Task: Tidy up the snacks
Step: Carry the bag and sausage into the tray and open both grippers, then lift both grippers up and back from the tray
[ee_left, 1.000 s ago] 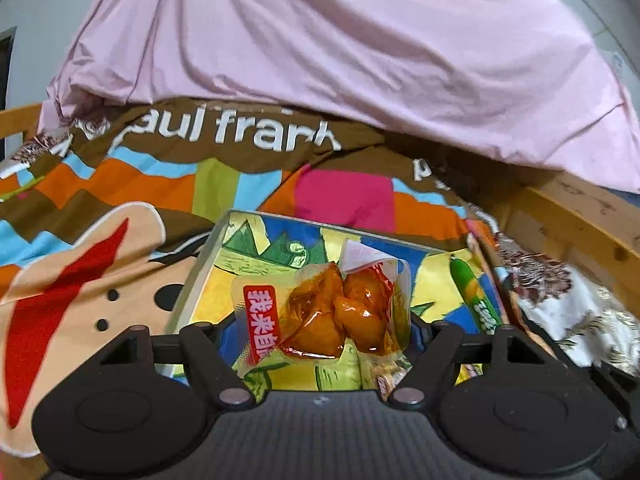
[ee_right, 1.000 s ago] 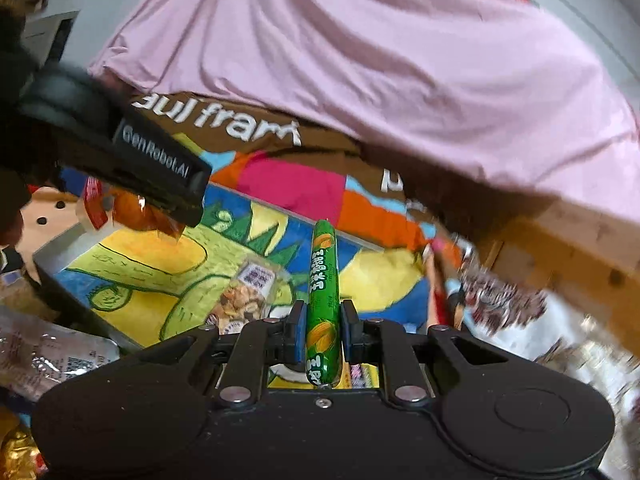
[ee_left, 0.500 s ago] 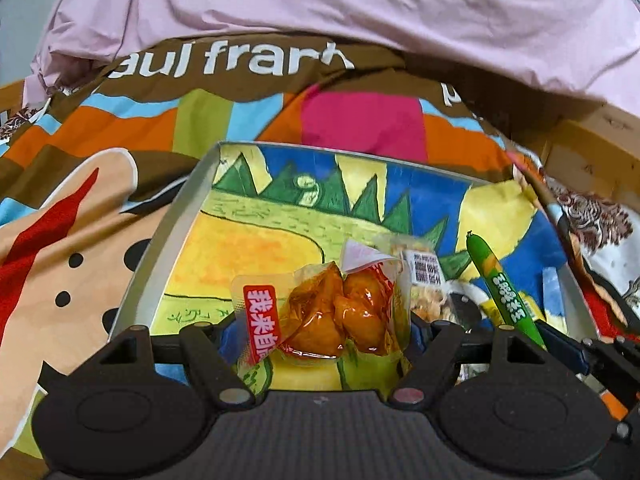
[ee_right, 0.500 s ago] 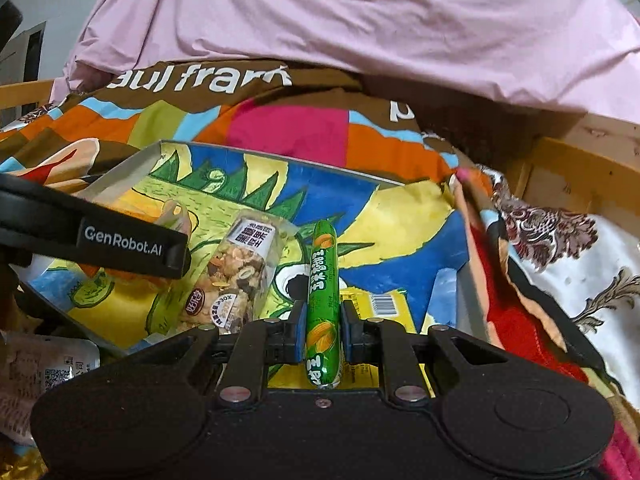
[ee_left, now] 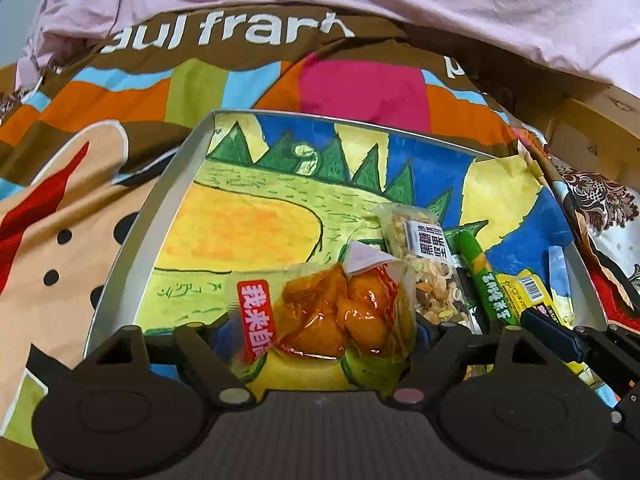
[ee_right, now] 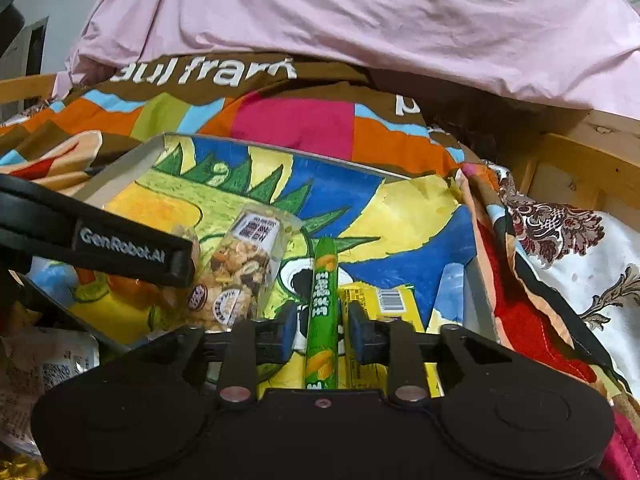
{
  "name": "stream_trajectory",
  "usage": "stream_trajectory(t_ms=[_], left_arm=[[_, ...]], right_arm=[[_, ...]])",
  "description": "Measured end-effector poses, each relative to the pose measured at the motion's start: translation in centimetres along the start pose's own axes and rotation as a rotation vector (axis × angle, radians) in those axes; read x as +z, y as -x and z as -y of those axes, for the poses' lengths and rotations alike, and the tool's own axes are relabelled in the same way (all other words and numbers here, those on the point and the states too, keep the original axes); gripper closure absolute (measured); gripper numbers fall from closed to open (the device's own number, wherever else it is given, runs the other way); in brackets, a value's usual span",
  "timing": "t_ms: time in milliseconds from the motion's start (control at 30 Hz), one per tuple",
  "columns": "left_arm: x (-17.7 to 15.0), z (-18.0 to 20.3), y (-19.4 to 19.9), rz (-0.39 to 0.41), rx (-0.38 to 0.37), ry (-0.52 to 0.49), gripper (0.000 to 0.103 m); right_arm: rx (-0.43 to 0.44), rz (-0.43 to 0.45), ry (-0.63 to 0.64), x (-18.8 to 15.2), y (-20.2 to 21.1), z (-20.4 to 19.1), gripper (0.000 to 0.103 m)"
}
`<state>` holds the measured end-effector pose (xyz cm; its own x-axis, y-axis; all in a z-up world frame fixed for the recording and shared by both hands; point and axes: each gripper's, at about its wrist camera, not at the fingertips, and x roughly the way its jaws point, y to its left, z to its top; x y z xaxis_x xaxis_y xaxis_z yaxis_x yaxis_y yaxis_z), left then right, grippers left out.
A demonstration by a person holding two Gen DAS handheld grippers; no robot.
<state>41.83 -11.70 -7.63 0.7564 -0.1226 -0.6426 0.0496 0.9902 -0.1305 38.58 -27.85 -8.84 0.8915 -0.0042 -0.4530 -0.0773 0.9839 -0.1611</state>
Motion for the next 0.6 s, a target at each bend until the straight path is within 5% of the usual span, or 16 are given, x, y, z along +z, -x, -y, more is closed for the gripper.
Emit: stream_trajectory(t_ms=[233,600], left_arm=[[0.4,-1.3,2.0,0.041,-0.048,0.075,0.010],[0.9,-3.4,10.6,0.224,-0.061,0.153,0.001]], right_arm=[[-0.008,0.066,-0.049,0.5,2.9,0.7,0.047],[-0.027,0.257,-0.091,2.4,13.0,2.1,0.015]])
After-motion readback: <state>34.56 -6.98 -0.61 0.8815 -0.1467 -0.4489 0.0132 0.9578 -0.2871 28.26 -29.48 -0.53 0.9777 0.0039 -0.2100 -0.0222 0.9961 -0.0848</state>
